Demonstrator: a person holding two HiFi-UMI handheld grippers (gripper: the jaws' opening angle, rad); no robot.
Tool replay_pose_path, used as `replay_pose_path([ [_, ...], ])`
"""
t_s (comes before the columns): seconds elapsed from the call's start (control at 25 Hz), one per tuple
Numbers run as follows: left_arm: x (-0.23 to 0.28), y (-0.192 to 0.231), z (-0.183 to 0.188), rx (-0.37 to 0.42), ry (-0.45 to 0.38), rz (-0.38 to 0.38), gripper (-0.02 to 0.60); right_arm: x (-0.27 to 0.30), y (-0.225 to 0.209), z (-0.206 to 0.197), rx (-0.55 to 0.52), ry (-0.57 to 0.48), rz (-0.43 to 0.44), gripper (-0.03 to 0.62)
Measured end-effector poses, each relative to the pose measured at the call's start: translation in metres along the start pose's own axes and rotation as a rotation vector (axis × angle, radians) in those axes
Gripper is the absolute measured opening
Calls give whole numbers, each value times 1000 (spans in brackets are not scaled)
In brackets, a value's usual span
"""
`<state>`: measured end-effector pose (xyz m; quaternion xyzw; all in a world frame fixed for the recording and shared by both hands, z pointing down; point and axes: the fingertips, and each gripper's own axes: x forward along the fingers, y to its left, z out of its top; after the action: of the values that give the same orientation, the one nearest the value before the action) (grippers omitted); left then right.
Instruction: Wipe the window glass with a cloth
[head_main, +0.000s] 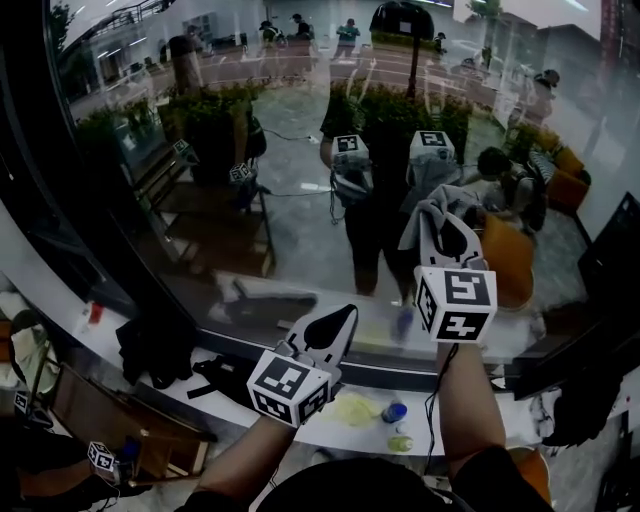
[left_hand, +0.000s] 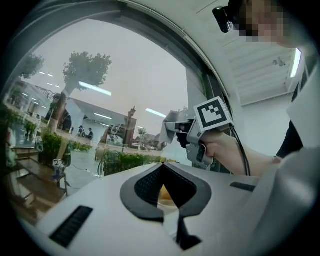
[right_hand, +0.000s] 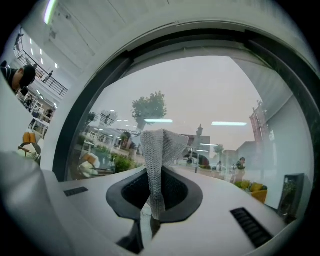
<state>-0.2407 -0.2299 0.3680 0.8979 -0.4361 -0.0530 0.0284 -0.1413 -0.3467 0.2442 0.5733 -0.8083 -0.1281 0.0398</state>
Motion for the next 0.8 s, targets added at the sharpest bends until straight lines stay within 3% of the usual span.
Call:
replay_pose_path([
  [0.52,-65,71,5,-15,-12,162,8,53,127,17,4,-15,198,51],
  [0.8,-77,82,4,-29,-12,200,8,67,163,16,16,-7,276,51],
])
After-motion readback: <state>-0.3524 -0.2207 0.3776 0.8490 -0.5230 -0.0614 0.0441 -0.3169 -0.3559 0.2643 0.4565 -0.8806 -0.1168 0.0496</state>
